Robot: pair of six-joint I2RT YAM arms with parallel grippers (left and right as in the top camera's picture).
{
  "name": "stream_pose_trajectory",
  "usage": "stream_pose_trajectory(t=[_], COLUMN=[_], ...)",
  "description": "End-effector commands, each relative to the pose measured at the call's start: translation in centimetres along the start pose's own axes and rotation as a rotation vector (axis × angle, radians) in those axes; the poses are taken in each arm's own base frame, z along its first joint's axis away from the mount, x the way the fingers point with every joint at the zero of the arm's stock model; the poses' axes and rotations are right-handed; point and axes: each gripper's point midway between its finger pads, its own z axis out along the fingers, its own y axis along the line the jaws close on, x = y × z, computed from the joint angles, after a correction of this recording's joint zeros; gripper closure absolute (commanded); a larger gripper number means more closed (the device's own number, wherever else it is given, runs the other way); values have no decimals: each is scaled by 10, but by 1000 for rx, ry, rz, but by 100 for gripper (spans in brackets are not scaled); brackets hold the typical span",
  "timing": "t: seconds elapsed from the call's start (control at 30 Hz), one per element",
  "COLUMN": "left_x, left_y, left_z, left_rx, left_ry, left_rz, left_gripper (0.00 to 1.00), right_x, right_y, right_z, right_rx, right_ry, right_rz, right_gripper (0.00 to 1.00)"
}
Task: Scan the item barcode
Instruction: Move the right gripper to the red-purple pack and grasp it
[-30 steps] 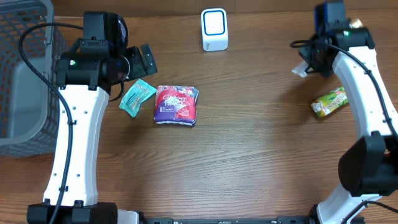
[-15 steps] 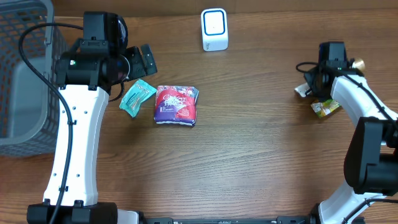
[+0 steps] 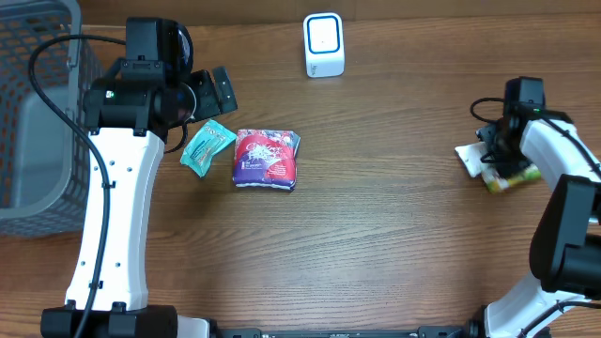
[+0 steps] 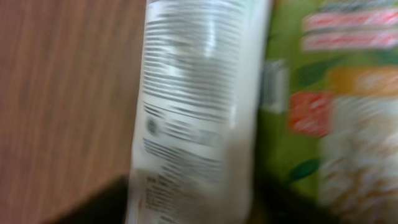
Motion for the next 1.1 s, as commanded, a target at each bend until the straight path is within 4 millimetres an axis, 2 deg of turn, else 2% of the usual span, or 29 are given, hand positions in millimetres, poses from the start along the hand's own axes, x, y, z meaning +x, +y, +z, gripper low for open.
stream_pose_trajectory(t=[0.0,0.03,0.1,0.2,0.27,0.3,0.37,0.43,0.53,0.7,0.77,0.87,1.0,1.07], left_x=[-2,-2,-2,-2,-2,-2,-2,-2,-2,-2,-2,-2,-2,-2], left_y=[-2,-2,-2,-2,-2,-2,-2,-2,-2,-2,-2,-2,-2,-2], left_z=[0,0,0,0,0,0,0,0,0,0,0,0,0,0], left_rx=[5,5,5,5,5,5,5,5,5,5,5,5,5,5], left_ry=[-2,-2,-2,-2,-2,-2,-2,-2,-2,-2,-2,-2,-2,-2], left_rz=[20,20,20,20,20,20,20,20,20,20,20,20,20,20], left_gripper=[0,1,0,1,0,0,0,0,0,0,0,1,0,0], right_x=[-14,-16,-12,3,23,51,83,113,175,263,292,330,374,386], right_y=[20,25,51,81,100,117,132,143,156,164,164,161,152,148], right_z=[-29,-38,-67,-103,-120,-133,-138,-140,-142,-138,-134,-122,-101,-95], right_rx=[-82,-100,-197,-311,-395,-483,-543,-585,-655,-703,-694,-665,-617,-599], right_ry=[6,13,51,102,150,215,273,309,393,515,543,580,636,653], right_rz=[-127,-160,-284,-416,-486,-543,-600,-659,-771,-862,-888,-928,-964,-962], right_gripper=[0,0,0,0,0,0,0,0,0,0,0,3,16,23])
